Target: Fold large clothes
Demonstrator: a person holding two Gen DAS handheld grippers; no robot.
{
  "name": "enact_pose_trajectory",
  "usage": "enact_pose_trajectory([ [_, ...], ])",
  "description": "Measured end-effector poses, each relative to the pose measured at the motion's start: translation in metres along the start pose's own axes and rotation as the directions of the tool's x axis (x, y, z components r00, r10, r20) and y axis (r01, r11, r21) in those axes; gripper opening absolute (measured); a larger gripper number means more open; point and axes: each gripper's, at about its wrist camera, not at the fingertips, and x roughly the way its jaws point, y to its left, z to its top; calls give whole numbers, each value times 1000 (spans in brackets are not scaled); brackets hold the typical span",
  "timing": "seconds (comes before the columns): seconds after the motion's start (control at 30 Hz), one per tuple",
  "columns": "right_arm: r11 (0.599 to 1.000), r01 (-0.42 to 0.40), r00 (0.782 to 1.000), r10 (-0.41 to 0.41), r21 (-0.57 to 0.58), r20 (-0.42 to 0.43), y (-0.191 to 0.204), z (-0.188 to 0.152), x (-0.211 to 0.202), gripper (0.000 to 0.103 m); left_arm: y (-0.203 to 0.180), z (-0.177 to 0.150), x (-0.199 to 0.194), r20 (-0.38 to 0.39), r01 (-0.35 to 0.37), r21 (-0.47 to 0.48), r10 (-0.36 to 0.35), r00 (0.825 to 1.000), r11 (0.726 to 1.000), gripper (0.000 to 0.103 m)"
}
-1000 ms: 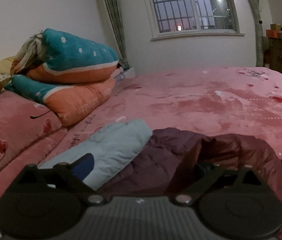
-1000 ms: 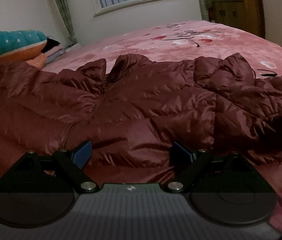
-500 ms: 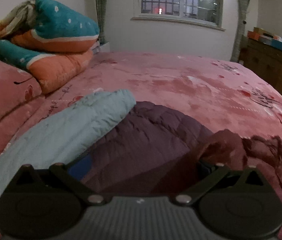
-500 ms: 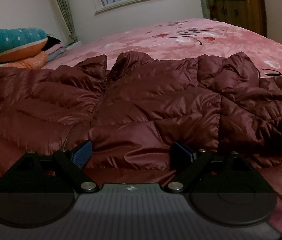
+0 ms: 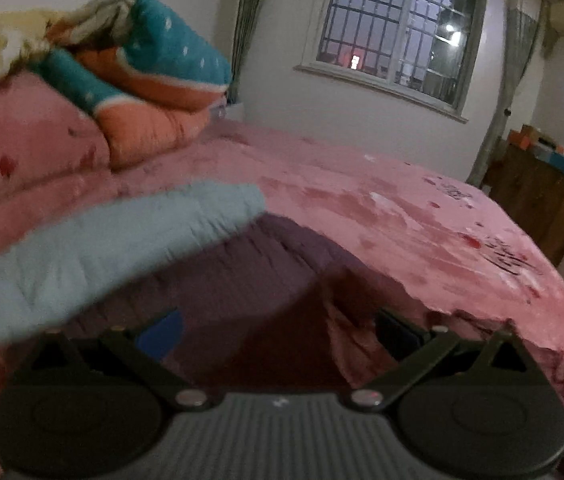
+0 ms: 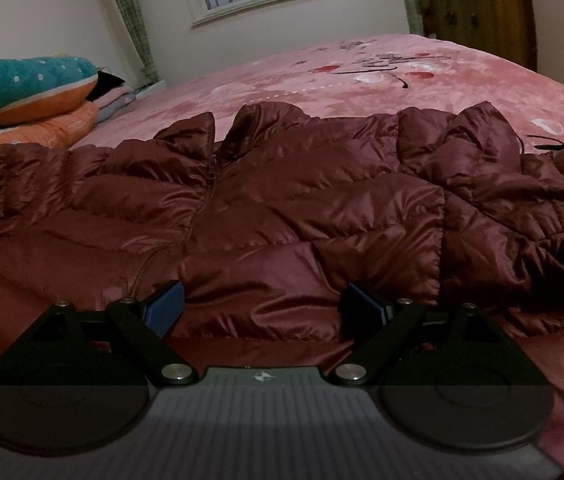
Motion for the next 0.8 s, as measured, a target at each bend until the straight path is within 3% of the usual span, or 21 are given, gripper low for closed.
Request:
enact_pose_trajectory([
  [0.17, 1000, -6, 1000, 6, 0, -7, 1, 0, -3, 103, -25, -50, 3, -28, 58, -113, -62, 998, 992, 102],
  [0.27, 1000, -13, 1000, 13, -1, -11, 1, 0, -5, 103, -39, -71, 23, -67, 44, -152, -55, 996, 987, 97],
  [0.33, 1000, -17, 1000, 17, -1, -12, 0, 0, -6, 103, -45, -80, 40, -91, 48, -193, -66, 994, 980, 88],
  [0.47, 1000, -21, 1000, 21, 0, -14, 0, -1, -8, 103, -59, -93, 63, -106, 6, -197, -28, 994, 980, 85],
  [0.57, 1000, -27, 999, 27, 7, -17, 0, -1, -9, 103, -57, -101, 79, -140, -47, -212, 17, 990, 976, 67],
  [0.63, 999, -31, 999, 32, 16, -20, -1, 0, -10, 103, -51, -105, 87, -165, -83, -213, 47, 985, 974, 37],
  [0.73, 999, -40, 999, 41, 32, -23, -3, 1, -10, 103, -33, -105, 90, -177, -83, -258, 38, 984, 962, 17],
  [0.8, 998, -45, 999, 47, 48, -23, -4, 2, -11, 103, -28, -100, 87, -176, -78, -255, 33, 984, 964, 10],
])
